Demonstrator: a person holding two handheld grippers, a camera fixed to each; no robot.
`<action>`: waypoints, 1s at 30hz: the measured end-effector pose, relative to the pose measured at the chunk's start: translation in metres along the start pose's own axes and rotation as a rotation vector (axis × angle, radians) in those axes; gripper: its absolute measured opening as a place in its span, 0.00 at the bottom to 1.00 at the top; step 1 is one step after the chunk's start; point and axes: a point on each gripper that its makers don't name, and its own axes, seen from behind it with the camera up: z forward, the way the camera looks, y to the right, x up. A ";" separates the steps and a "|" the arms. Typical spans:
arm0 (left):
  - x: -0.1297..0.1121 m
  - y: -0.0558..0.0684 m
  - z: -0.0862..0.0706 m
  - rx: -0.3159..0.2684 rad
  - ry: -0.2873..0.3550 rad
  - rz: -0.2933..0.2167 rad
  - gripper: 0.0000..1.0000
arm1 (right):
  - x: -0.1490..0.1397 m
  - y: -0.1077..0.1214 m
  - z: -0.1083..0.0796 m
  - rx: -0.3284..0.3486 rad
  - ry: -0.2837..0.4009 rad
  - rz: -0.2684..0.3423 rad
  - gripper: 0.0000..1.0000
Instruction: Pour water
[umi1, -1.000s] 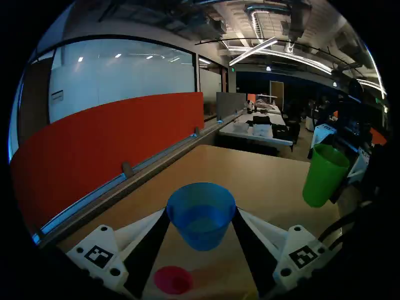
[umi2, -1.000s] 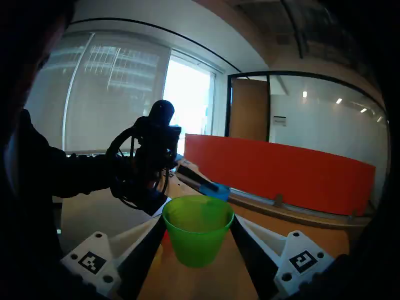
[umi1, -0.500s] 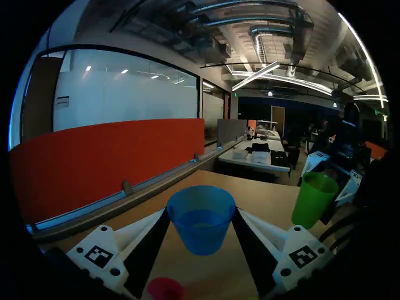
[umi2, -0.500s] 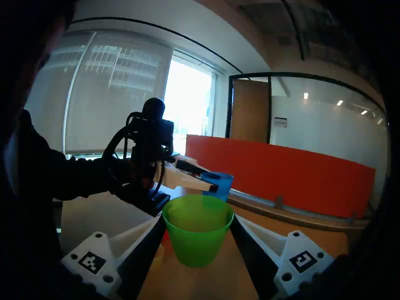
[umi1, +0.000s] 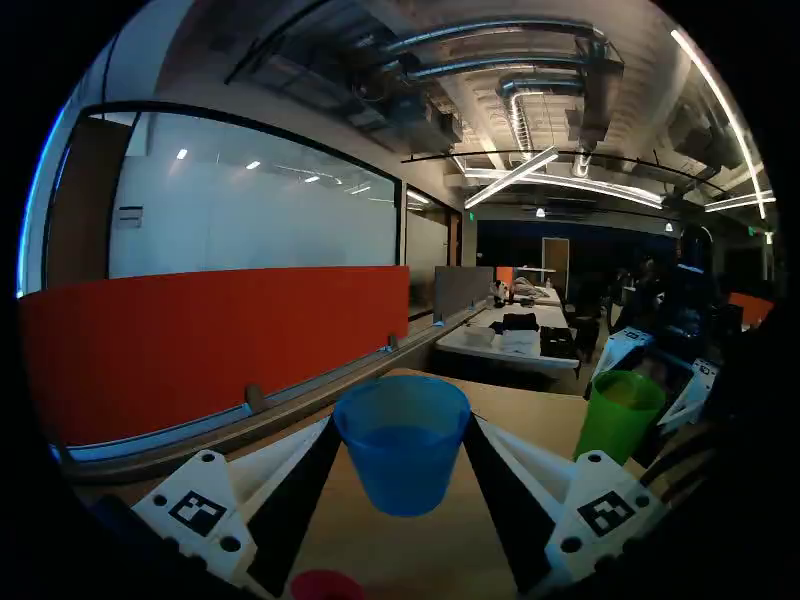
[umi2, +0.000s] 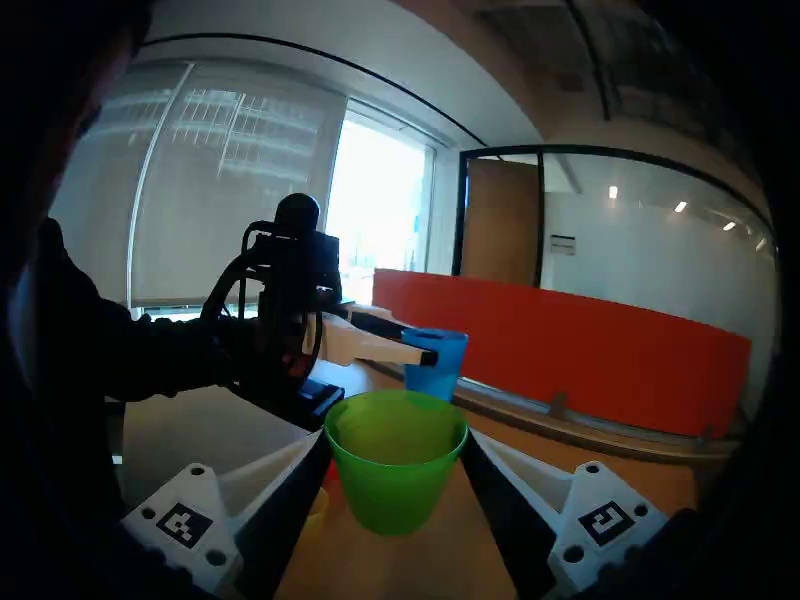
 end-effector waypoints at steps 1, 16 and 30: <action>0.000 0.000 0.000 -0.002 0.001 -0.005 0.86 | 0.000 0.000 0.000 0.000 0.000 0.000 0.92; 0.001 -0.002 -0.007 0.008 -0.009 0.016 0.86 | 0.001 -0.001 0.000 0.000 0.003 -0.004 0.92; 0.005 -0.003 -0.020 0.024 -0.007 0.033 0.86 | 0.005 -0.006 0.002 0.012 0.005 -0.010 0.92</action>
